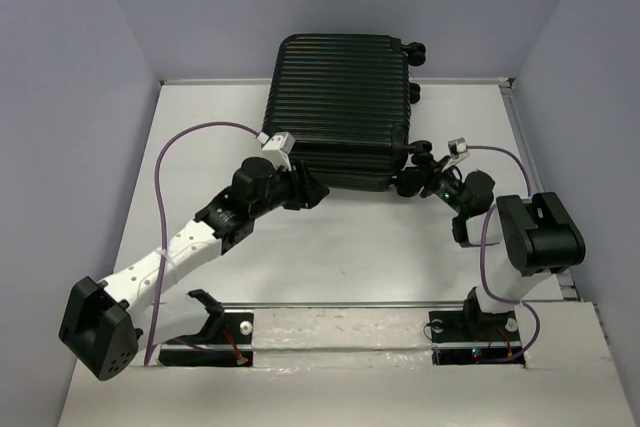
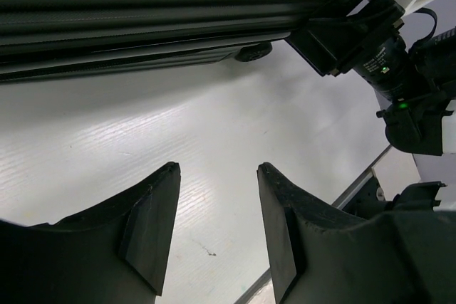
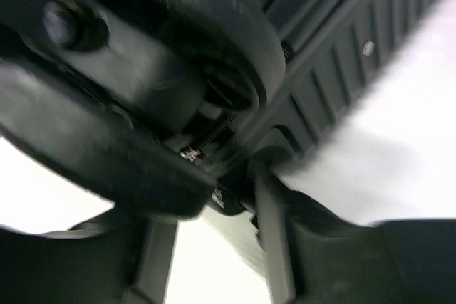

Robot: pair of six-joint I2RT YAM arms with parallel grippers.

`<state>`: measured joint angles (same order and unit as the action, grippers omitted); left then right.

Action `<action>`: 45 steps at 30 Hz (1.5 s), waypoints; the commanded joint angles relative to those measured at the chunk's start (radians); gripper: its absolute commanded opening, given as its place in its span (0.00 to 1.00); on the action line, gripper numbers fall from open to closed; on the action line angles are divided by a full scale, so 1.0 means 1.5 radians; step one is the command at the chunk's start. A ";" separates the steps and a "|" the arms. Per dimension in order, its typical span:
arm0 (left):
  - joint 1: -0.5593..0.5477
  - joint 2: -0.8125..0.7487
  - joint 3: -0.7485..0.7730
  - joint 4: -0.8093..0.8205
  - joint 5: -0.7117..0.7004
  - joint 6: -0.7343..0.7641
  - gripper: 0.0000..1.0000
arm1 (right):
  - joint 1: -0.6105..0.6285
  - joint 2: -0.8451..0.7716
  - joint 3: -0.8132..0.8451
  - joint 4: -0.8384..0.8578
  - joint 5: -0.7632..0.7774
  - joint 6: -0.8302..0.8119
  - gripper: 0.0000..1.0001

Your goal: Pack the luggage

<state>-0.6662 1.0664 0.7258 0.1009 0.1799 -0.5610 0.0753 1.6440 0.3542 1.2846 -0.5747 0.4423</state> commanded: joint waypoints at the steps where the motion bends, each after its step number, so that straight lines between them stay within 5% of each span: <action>1: -0.004 0.004 0.006 0.032 -0.010 0.008 0.57 | -0.004 0.011 0.048 0.288 -0.055 0.017 0.44; 16: -0.057 0.111 0.099 0.093 0.010 -0.010 0.56 | -0.004 0.020 0.039 0.289 -0.051 0.044 0.07; 23: -0.095 0.246 0.263 0.116 0.049 -0.011 0.56 | -0.004 -0.008 -0.005 0.288 -0.041 0.078 0.07; 36: -0.152 0.552 0.621 -0.016 0.038 0.022 0.56 | 0.016 -0.079 -0.136 0.264 0.007 0.117 0.07; 45: -0.171 0.642 0.730 -0.109 0.028 0.059 0.56 | 0.167 -0.270 -0.148 -0.022 0.131 0.039 0.07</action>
<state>-0.9272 1.9892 1.7512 0.0250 0.2584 -0.5346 0.2047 1.3796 0.1436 1.2839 -0.4053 0.5648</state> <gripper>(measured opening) 0.556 0.075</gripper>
